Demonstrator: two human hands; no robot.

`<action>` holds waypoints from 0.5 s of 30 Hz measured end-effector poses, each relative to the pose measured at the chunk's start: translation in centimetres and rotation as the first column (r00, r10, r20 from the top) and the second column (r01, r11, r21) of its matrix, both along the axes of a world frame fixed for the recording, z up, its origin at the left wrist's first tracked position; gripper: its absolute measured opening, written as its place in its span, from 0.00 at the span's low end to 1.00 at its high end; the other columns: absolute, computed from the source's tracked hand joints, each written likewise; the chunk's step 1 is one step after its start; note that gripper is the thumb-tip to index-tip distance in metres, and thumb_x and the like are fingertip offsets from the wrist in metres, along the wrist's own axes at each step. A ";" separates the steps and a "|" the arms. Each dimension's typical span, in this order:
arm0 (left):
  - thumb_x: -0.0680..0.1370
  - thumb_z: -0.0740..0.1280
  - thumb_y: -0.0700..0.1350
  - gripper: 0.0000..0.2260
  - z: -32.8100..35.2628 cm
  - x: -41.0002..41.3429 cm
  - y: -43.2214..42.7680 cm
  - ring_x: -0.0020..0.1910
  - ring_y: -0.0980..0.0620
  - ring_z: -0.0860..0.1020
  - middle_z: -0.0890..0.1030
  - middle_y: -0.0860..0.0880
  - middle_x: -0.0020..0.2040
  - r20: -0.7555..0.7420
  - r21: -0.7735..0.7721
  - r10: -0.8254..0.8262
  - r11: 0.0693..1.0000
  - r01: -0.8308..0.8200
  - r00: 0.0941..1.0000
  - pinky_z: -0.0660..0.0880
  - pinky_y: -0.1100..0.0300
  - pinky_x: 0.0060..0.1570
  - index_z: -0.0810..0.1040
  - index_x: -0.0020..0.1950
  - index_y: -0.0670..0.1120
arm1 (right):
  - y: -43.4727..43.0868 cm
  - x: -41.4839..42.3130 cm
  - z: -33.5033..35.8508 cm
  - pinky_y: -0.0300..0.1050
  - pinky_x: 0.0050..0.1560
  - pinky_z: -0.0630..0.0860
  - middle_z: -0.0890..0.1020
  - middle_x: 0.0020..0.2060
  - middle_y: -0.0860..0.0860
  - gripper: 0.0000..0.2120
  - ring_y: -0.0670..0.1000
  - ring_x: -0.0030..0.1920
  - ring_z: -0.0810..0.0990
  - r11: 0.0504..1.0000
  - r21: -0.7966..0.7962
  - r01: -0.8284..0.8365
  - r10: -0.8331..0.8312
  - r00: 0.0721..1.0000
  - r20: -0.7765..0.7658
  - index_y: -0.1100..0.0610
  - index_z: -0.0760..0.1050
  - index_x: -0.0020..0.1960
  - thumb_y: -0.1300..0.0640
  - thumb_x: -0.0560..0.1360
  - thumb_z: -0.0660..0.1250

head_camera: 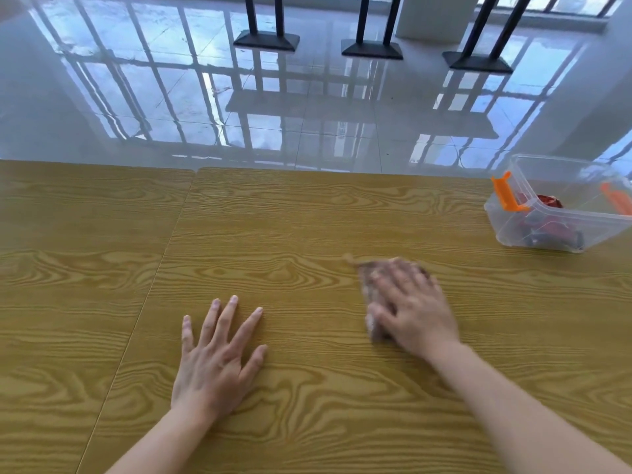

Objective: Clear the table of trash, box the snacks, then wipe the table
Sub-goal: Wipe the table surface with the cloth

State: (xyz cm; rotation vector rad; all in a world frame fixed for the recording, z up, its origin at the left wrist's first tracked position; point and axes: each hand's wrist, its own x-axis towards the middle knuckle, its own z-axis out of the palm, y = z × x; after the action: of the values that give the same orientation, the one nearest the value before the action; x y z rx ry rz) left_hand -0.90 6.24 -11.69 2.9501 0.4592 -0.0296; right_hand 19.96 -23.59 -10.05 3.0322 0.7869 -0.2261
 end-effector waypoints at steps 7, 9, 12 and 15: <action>0.78 0.51 0.67 0.29 0.3 0.1 -0.4 0.80 0.48 0.50 0.58 0.49 0.80 0.023 -0.027 0.003 1.000 -0.002 1.000 0.47 0.34 0.75 0.60 0.78 0.59 | 3.2 -4.9 0.3 0.70 0.73 0.48 0.52 0.80 0.51 0.37 0.67 0.77 0.50 0.911 -0.053 0.409 -0.408 0.912 0.033 0.42 0.51 0.79 0.30 0.73 0.35; 0.77 0.52 0.66 0.31 0.4 0.2 -0.4 0.80 0.48 0.51 0.60 0.48 0.80 0.033 -0.036 0.015 0.999 -0.014 0.999 0.48 0.34 0.75 0.63 0.77 0.53 | 8.0 -8.5 0.0 0.69 0.74 0.46 0.52 0.80 0.50 0.35 0.67 0.78 0.50 0.983 0.004 0.182 -0.182 0.983 0.006 0.42 0.52 0.79 0.31 0.75 0.41; 0.77 0.52 0.67 0.32 0.0 0.1 -0.3 0.80 0.50 0.50 0.60 0.49 0.80 0.045 -0.019 0.012 1.000 -0.011 0.999 0.49 0.36 0.75 0.64 0.77 0.51 | 13.3 -7.9 -0.2 0.67 0.75 0.45 0.54 0.80 0.45 0.30 0.60 0.79 0.48 0.967 0.102 -0.235 0.238 0.971 -0.020 0.37 0.55 0.77 0.30 0.77 0.46; 0.77 0.53 0.67 0.32 -0.3 -0.1 0.1 0.80 0.51 0.50 0.59 0.51 0.80 0.066 -0.009 0.011 1.000 -0.010 0.998 0.48 0.37 0.76 0.63 0.77 0.52 | 12.5 -1.6 -0.1 0.60 0.76 0.39 0.42 0.79 0.41 0.32 0.53 0.80 0.41 0.970 0.070 -0.234 0.237 0.971 -0.035 0.33 0.44 0.77 0.27 0.75 0.40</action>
State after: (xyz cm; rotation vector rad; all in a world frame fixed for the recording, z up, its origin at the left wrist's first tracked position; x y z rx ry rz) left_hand -0.97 6.31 -12.00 2.9297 0.4645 0.0661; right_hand 18.41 -11.12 -10.12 2.9640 1.1692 -0.2689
